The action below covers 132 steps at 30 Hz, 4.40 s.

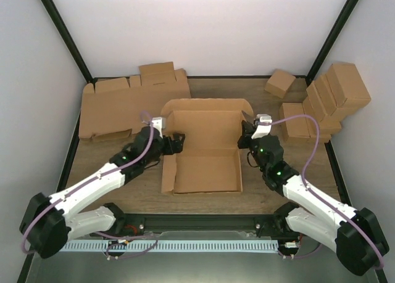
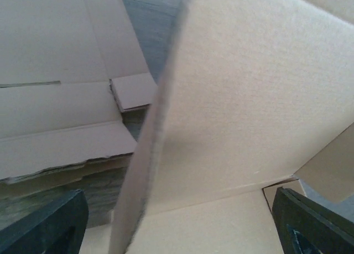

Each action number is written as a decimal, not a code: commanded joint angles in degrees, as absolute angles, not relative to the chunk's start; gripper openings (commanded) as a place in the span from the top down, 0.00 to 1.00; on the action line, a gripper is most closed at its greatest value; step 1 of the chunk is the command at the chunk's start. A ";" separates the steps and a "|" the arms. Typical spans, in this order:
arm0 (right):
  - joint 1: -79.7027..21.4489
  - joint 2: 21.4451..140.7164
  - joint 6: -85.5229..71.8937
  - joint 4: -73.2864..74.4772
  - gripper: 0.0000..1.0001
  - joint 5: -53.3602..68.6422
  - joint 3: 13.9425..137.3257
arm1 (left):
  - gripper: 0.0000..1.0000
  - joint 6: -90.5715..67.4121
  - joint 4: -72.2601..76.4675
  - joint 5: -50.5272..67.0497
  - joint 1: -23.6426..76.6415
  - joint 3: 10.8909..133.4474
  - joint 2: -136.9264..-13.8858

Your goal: Fold the paper box

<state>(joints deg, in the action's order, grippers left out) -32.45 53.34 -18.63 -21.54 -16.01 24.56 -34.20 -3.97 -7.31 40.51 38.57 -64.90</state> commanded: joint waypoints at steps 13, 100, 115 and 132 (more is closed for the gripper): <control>-33.22 54.39 -15.56 -20.15 0.99 -14.52 25.32 | 0.23 -43.34 -20.48 20.04 23.83 28.53 -52.87; -23.12 58.51 -23.74 -28.08 0.99 -27.42 25.19 | 0.96 -44.17 -3.57 -4.34 39.04 71.47 -108.02; -23.09 62.86 -25.29 -31.28 0.99 -17.87 19.89 | 0.72 -45.47 -0.33 -0.20 39.11 60.50 -101.87; -23.12 63.32 -21.62 -32.92 0.99 -18.02 17.18 | 0.32 -36.87 -11.03 1.04 36.25 49.69 -83.11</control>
